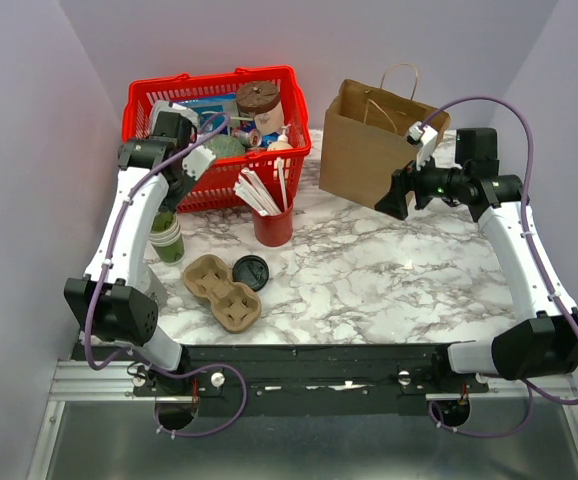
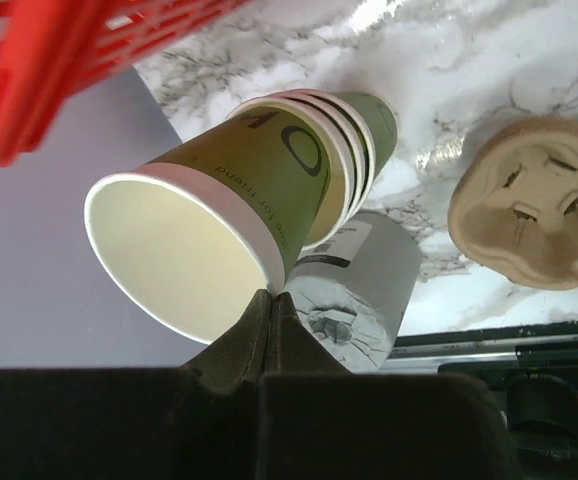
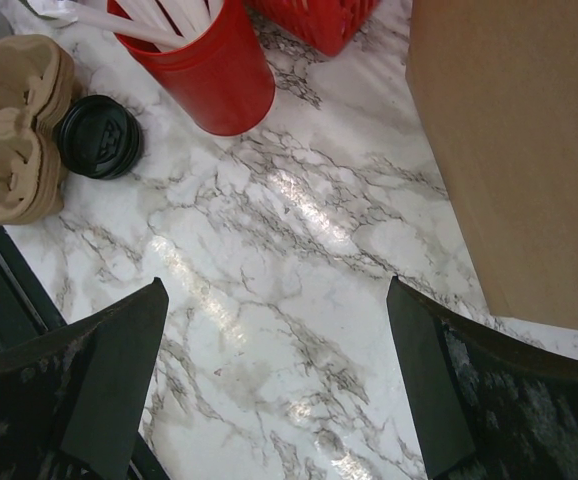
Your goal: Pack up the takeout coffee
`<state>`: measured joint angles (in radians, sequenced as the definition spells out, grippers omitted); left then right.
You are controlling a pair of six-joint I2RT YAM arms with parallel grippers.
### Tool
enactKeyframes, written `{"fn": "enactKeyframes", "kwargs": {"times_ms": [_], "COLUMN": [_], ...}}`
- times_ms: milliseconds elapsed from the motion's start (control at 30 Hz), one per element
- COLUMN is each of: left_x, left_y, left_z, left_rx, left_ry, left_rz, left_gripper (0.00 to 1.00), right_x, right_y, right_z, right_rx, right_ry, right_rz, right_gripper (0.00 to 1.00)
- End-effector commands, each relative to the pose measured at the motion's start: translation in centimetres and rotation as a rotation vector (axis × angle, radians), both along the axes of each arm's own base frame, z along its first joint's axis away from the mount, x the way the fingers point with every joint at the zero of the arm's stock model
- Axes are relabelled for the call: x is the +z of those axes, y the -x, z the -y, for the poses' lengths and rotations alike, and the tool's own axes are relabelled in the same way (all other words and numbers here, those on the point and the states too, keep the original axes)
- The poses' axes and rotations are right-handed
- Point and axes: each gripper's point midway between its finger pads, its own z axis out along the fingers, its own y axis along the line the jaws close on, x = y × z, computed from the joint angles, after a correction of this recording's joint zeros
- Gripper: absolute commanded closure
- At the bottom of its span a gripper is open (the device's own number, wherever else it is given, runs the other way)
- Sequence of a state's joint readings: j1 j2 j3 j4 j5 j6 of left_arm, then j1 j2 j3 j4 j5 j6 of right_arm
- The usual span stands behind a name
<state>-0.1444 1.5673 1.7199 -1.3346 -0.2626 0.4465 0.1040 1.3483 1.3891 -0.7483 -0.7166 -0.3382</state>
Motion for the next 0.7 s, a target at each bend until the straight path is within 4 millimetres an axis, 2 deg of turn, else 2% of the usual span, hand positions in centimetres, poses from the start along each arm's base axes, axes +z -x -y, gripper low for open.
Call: {"fn": "enactKeyframes", "kwargs": {"times_ms": [0,200,333,467,500,567,600,667], "left_x": [3.4,6.8,8.6,10.0,10.1,10.6,10.7,11.9], "left_y": [1.4,1.9,1.3,0.9,1.4,1.7,2.3,2.6], "left_z": [-0.8,-2.4,-1.9,3.2,6.1,9.4,12.5,15.1], "left_rx": [0.020,0.006,-0.020,-0.238,-0.341,-0.462,-0.562,-0.641], "left_ry": [-0.041,-0.131,-0.113,0.009,0.049,0.076,0.092,0.094], "left_rz": [0.001,0.067,0.132,0.186,0.187,0.207,0.208,0.246], "left_gripper": [1.00,1.00,1.00,1.00,1.00,1.00,1.00,1.00], "right_x": [1.0,1.1,1.3,1.9,2.3,2.8,3.3,4.0], "right_y": [0.0,-0.2,-0.4,-0.8,-1.0,-1.7,-2.0,-2.7], "right_z": [-0.7,-0.8,-1.0,-1.0,-1.0,-0.6,-0.4,0.7], "right_rx": [0.033,0.040,0.045,0.024,0.008,-0.050,-0.089,-0.164], "right_ry": [-0.022,-0.028,-0.035,-0.043,-0.053,-0.053,-0.067,-0.050], "right_rz": [0.034,0.034,0.032,0.028,0.020,0.027,0.021,0.038], "right_gripper": [0.00,0.00,0.00,0.00,0.00,0.00,0.00,0.00]}}
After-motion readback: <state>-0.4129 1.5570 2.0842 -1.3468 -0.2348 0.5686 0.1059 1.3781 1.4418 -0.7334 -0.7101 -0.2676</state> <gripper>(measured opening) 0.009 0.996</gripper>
